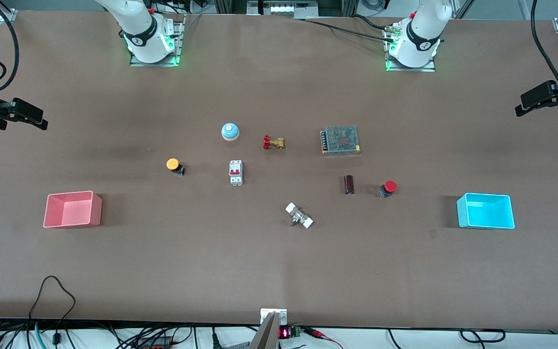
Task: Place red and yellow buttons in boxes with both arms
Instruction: 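Move the right gripper to the yellow button while the left gripper reaches the red button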
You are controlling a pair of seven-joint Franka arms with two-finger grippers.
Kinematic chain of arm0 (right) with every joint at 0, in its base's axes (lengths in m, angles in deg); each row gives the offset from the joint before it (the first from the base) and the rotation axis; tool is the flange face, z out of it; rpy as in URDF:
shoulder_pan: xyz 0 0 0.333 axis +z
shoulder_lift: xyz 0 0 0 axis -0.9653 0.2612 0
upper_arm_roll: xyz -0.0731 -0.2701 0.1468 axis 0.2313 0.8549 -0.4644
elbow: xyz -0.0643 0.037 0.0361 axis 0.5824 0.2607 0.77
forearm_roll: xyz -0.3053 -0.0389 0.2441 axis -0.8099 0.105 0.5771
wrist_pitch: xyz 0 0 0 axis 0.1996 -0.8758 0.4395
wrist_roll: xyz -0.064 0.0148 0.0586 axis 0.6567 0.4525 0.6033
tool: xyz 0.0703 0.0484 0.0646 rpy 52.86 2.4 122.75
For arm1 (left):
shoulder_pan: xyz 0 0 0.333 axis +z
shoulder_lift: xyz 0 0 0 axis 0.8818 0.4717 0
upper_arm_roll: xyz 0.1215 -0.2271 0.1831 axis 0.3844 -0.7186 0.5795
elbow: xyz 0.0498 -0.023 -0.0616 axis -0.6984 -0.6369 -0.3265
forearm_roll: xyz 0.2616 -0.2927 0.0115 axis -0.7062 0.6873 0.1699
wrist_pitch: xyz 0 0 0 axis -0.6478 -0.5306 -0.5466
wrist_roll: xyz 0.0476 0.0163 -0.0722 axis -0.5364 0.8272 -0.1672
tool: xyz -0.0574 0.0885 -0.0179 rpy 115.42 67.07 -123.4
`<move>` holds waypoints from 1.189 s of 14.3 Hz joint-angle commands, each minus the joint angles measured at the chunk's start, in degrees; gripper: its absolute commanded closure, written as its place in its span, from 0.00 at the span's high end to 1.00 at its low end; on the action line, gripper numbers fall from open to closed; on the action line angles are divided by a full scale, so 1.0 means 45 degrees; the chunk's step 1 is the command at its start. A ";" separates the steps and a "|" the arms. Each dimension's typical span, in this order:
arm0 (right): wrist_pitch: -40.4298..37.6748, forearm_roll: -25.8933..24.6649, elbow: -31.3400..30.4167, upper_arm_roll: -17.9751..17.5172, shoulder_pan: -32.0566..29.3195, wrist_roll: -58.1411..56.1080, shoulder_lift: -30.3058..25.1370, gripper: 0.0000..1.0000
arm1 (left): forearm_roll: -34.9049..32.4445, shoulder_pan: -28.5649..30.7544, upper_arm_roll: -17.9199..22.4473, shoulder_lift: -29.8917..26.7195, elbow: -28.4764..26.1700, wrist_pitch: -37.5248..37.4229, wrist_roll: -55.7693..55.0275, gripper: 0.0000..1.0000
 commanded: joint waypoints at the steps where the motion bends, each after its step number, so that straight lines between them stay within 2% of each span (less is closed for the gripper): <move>1: -0.0204 -0.0085 0.0077 -0.0014 0.0041 0.0021 -0.0100 1.00 | 0.0085 0.0045 0.0026 0.0231 0.0472 -0.0339 0.0272 1.00; 5: 0.0048 0.0011 0.0077 0.0005 -0.0017 0.0079 0.0094 1.00 | 0.0085 0.0045 -0.0013 0.0485 0.0472 -0.0340 0.0310 1.00; 8: 0.1217 0.0051 0.0077 0.0044 -0.0134 0.0060 0.0912 1.00 | 0.0183 -0.0090 -0.0071 0.0853 0.0453 -0.0378 0.0213 1.00; 12: 0.1649 0.0869 0.0077 0.0006 0.0021 0.0080 0.1872 1.00 | 0.0144 -0.0520 -0.0442 0.1790 0.0453 -0.0262 0.0154 1.00; 15: 0.1786 0.1008 -0.0020 -0.0053 0.0838 0.0680 0.2457 1.00 | 0.0882 -0.0833 -0.0482 0.2610 0.0472 -0.0261 0.0135 1.00; 17: 0.1884 0.1008 -0.0059 -0.0053 0.2105 0.2667 0.2963 1.00 | 0.1060 -0.0911 -0.0501 0.2983 0.0472 -0.0242 0.0135 1.00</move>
